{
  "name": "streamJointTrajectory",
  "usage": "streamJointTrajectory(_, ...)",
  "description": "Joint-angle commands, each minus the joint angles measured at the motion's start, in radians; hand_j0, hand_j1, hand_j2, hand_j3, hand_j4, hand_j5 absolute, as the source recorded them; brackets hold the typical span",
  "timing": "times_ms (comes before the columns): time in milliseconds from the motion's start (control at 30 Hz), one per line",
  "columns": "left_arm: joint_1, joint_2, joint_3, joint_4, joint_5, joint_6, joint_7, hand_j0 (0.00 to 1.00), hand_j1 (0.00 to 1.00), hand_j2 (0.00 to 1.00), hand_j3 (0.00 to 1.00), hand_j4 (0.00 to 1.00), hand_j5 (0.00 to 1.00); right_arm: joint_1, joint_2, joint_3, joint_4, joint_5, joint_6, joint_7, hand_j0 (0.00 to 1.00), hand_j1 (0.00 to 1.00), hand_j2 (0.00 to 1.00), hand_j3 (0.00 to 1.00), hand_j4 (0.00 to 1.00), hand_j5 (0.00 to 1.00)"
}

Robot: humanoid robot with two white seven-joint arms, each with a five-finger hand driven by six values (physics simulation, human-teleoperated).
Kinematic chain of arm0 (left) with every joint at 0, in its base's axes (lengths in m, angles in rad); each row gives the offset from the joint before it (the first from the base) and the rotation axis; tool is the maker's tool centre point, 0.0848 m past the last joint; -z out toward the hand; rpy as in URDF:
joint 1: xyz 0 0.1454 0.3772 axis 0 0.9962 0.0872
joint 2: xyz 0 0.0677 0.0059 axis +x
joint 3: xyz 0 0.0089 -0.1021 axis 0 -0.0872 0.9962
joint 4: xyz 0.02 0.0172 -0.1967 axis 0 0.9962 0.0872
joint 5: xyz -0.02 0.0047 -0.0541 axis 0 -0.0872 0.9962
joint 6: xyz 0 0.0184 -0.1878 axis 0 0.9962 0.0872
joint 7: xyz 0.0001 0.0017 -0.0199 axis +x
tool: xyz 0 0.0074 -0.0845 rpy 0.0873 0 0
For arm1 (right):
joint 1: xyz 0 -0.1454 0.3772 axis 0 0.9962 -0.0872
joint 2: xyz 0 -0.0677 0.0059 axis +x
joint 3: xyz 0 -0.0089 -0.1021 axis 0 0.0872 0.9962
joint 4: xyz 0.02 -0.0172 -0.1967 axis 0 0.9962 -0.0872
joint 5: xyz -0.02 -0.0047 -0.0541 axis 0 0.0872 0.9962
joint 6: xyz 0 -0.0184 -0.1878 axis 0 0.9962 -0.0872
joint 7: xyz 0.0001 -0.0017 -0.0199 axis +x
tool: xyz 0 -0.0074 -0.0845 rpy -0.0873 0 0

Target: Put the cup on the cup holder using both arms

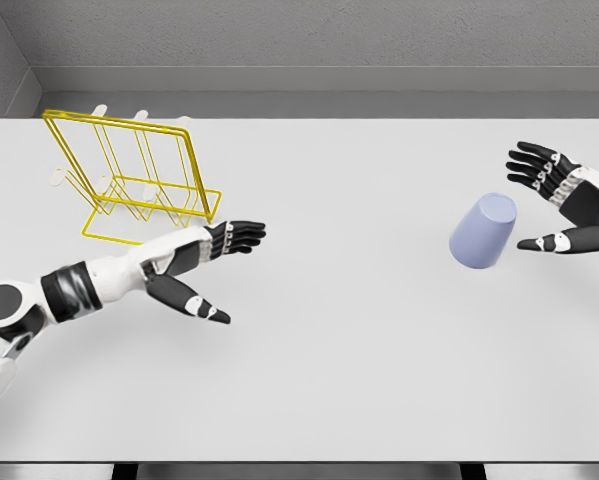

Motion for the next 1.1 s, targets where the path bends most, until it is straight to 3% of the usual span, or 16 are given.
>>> streamJointTrajectory(0,0.0,-0.025,0.007,0.017,0.01,0.018,0.0,1.0,1.0,1.0,1.0,1.0,1.0,0.0,0.001,-0.001,0.0,-0.004,-0.005,0.0,1.0,1.0,1.0,1.0,1.0,1.0)
streamJointTrajectory(233,0.023,-0.083,0.02,0.021,0.008,0.018,0.0,1.0,1.0,1.0,1.0,1.0,1.0,-0.017,0.002,-0.015,0.048,-0.005,-0.016,0.0,1.0,1.0,1.0,1.0,1.0,1.0)
streamJointTrajectory(467,0.037,-0.083,0.033,0.02,0.008,0.018,0.0,1.0,1.0,1.0,1.0,1.0,1.0,-0.011,0.062,-0.003,0.117,-0.005,-0.01,0.0,1.0,1.0,1.0,1.0,1.0,1.0)
streamJointTrajectory(633,0.04,-0.082,0.033,0.018,0.008,0.013,0.0,1.0,1.0,1.0,1.0,1.0,1.0,-0.014,0.097,-0.004,0.215,-0.005,-0.002,0.0,1.0,1.0,1.0,1.0,1.0,1.0)
streamJointTrajectory(1067,0.049,-0.082,0.035,0.02,0.007,-0.033,0.0,1.0,1.0,1.0,1.0,1.0,1.0,-0.014,0.165,0.022,0.274,0.041,0.007,0.0,1.0,1.0,1.0,1.0,1.0,1.0)
